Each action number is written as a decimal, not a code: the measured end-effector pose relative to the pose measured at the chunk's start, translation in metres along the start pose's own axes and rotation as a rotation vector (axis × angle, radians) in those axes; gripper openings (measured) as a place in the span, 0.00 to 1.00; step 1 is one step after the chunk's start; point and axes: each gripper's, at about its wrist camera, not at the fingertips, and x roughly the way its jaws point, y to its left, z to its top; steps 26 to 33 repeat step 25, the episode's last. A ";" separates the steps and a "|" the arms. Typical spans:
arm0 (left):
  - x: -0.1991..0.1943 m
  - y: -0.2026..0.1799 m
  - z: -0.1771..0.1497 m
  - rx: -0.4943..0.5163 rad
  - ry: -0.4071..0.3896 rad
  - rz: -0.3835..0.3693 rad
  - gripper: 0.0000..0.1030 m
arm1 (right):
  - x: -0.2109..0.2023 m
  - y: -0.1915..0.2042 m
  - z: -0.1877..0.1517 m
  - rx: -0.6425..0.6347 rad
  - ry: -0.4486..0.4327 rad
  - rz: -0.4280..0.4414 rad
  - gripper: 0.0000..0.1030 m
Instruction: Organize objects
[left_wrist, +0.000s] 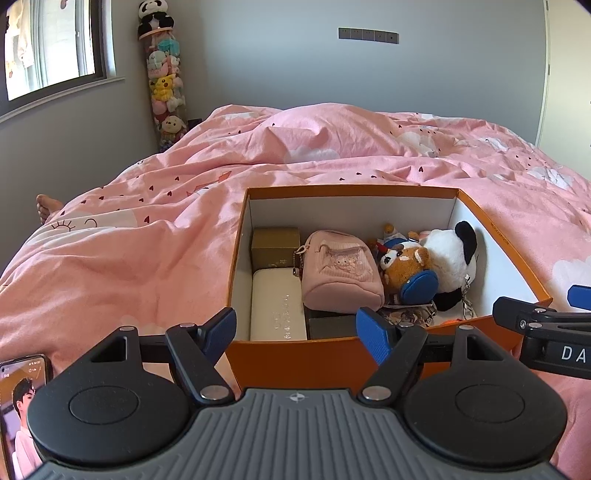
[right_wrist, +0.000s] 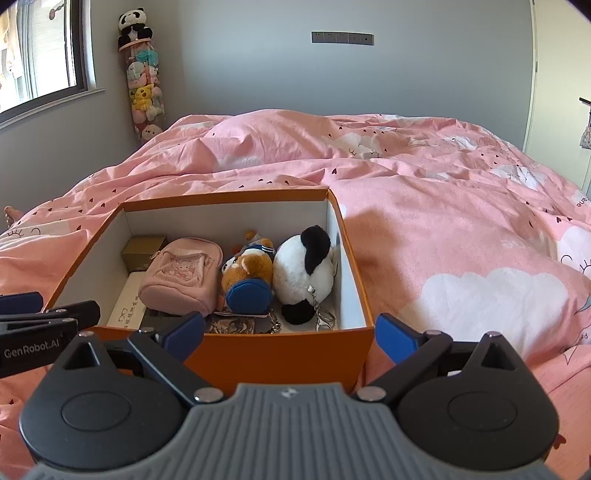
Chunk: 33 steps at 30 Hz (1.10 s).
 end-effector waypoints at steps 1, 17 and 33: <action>0.000 0.000 0.000 0.000 0.001 -0.001 0.84 | 0.000 0.000 0.000 -0.001 0.002 0.001 0.96; 0.001 -0.003 -0.001 0.011 0.003 -0.006 0.84 | 0.002 0.001 -0.003 -0.006 0.018 0.012 0.97; 0.001 -0.001 0.000 -0.002 0.006 -0.008 0.84 | 0.002 0.002 -0.003 -0.009 0.021 0.013 0.97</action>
